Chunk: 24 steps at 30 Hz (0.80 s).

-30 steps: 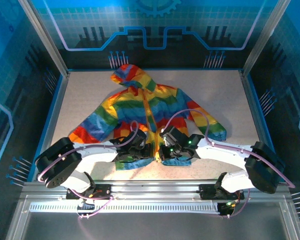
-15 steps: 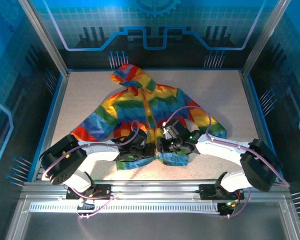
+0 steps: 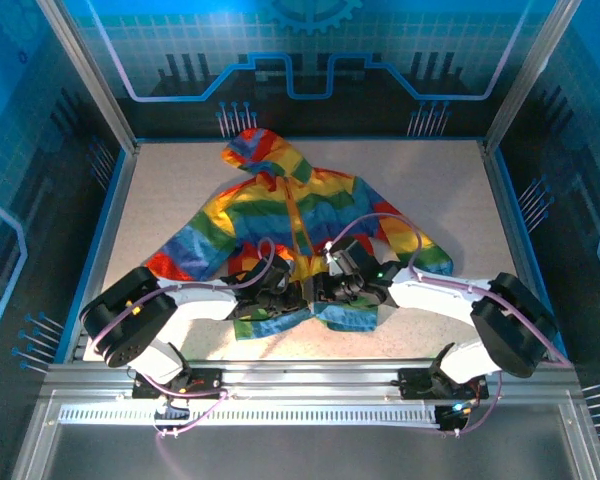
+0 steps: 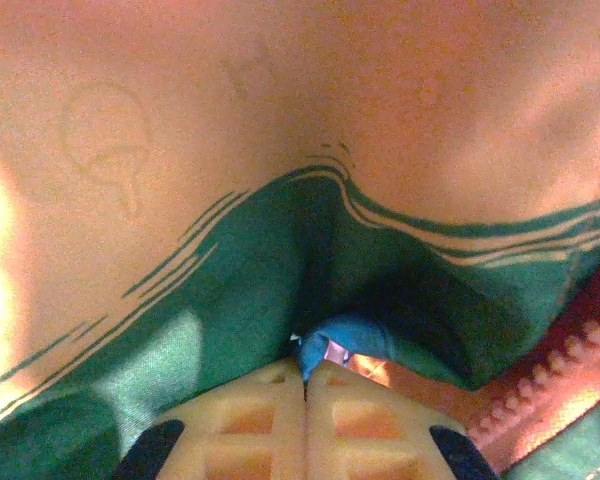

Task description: Zip up the jacket

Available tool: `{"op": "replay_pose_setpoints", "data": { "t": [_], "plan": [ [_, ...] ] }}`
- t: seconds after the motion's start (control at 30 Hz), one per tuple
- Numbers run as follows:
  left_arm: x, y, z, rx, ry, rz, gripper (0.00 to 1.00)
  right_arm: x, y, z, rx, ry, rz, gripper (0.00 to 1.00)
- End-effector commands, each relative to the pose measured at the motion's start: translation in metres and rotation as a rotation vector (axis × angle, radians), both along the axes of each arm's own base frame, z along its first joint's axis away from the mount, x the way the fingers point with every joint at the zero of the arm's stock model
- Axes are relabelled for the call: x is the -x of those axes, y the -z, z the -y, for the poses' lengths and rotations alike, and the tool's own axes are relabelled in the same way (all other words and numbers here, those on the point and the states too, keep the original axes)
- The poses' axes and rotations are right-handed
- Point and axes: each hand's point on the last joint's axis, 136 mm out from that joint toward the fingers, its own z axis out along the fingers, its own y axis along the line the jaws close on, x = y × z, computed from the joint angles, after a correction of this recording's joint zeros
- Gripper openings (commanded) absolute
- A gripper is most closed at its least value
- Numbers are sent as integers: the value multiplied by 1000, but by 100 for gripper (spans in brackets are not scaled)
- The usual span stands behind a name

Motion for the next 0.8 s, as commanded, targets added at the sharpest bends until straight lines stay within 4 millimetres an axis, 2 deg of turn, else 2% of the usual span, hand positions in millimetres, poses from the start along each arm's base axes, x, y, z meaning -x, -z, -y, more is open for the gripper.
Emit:
{"op": "replay_pose_setpoints", "data": {
  "t": [0.0, 0.17, 0.3, 0.57, 0.77],
  "plan": [
    [0, -1, -3, 20, -15, -9, 0, 4, -5, 12, 5, 9, 14, 48],
    [0, 1, -5, 17, -18, -14, 0, 16, -8, 31, 41, 27, 30, 48],
    [0, 4, -5, 17, -19, -23, 0, 22, -14, 37, 73, 30, 46, 49],
    [0, 7, -4, 25, -24, -32, 0, 33, -4, 25, 109, 5, 25, 50],
    [2, 10, -6, 19, -20, -34, 0, 32, 1, 9, 121, -26, 25, 50]
  ]
}}
